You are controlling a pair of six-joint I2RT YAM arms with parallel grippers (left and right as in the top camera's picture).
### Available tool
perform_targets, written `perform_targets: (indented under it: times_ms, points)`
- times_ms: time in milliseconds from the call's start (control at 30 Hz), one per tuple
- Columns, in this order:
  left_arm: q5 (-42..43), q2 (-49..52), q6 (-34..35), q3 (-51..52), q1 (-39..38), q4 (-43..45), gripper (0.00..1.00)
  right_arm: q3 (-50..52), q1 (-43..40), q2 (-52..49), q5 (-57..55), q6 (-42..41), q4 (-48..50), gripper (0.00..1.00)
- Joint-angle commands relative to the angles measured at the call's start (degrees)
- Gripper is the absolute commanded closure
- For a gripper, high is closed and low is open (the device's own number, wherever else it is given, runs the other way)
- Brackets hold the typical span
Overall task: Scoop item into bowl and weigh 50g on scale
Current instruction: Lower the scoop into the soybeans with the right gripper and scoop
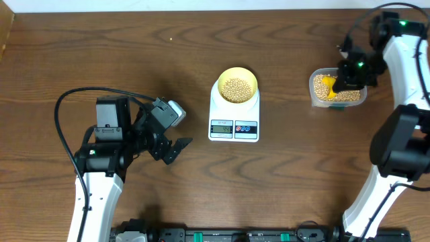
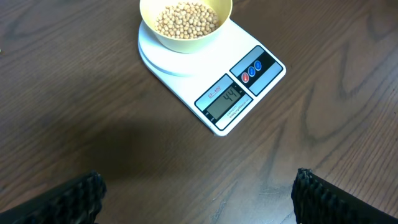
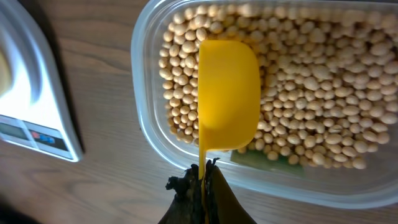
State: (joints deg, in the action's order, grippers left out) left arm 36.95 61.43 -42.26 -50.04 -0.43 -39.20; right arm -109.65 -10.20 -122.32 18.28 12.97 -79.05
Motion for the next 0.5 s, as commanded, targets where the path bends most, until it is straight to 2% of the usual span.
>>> perform_targets:
  times_ms: [0, 467]
  points:
    - [-0.2, 0.31, -0.35, 0.17, 0.26, -0.17, 0.02, -0.04, -3.5, 1.42, 7.72, -0.48, -0.22, 0.99]
    - [-0.2, 0.31, -0.35, 0.17, 0.26, -0.17, 0.02, -0.11, -10.08, 2.1, 19.1, 1.49, -0.66, 0.99]
